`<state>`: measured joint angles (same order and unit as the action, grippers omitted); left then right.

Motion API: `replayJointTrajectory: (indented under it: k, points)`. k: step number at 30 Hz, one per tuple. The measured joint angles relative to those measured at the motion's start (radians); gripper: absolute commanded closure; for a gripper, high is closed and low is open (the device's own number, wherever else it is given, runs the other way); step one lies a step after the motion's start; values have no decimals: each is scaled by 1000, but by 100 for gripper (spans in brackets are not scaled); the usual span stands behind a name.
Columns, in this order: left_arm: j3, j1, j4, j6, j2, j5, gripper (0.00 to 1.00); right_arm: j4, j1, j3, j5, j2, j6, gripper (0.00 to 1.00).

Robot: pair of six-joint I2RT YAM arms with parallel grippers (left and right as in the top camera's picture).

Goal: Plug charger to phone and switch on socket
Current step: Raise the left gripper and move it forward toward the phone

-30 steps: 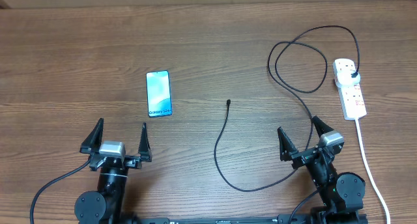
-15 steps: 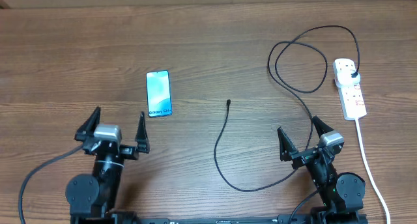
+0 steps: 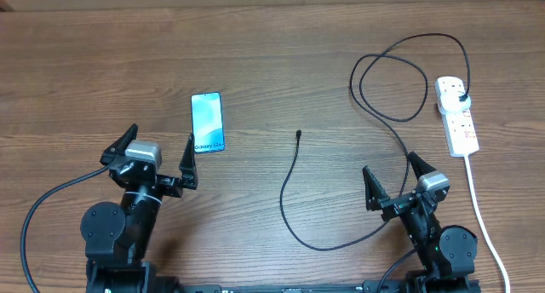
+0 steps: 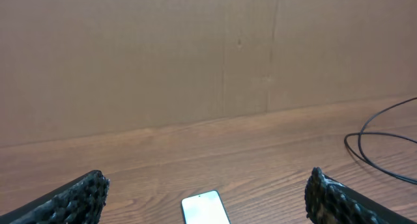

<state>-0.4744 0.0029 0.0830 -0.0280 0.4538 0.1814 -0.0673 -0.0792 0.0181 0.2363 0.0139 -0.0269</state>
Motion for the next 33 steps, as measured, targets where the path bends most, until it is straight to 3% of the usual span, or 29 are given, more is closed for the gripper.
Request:
replayJointTrajectory:
  k: [33]
  points:
    - [-3, 0, 56, 1, 0, 13, 1, 0, 0, 0, 0, 0, 0, 0]
